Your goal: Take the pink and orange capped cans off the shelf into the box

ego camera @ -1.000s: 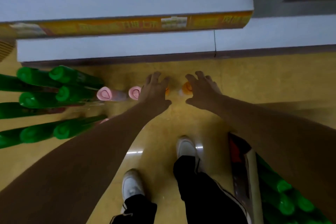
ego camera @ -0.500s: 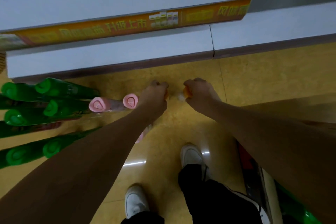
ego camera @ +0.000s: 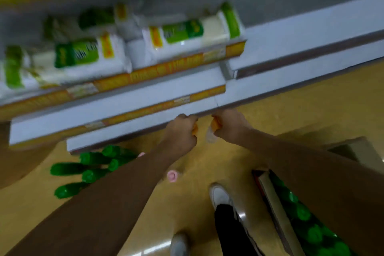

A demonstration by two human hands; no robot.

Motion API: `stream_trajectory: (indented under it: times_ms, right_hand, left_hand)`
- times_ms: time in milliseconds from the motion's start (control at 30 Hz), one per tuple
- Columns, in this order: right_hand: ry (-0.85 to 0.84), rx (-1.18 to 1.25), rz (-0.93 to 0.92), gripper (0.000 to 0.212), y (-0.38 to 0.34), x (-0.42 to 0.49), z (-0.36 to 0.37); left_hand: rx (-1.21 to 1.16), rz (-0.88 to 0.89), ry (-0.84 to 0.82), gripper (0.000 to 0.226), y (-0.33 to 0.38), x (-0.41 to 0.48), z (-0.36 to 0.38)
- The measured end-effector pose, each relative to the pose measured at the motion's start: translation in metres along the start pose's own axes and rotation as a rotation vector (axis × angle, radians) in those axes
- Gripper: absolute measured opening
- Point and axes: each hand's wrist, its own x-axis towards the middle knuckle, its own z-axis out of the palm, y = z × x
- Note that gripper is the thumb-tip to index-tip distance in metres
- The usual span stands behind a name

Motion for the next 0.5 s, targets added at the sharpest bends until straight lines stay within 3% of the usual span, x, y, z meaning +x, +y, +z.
stream_trajectory:
  times_ms: [133, 233, 400, 500]
  right_hand:
    - [0.074, -0.056, 0.036, 0.036, -0.033, -0.064, -0.111]
    - [0.166, -0.049, 0.084, 0.015, -0.051, -0.120, -0.190]
    - [0.346, -0.050, 0.185, 0.033, -0.069, -0.219, -0.301]
    - [0.439, -0.037, 0.258, 0.030, -0.066, -0.272, -0.356]
  left_hand:
    - [0.017, 0.141, 0.058, 0.052, 0.063, -0.030, -0.106]
    - [0.000, 0.295, 0.120, 0.034, 0.118, -0.057, -0.176]
    - [0.075, 0.547, 0.173, 0.031, 0.218, -0.098, -0.276]
    - [0.061, 0.654, 0.250, 0.024, 0.280, -0.120, -0.324]
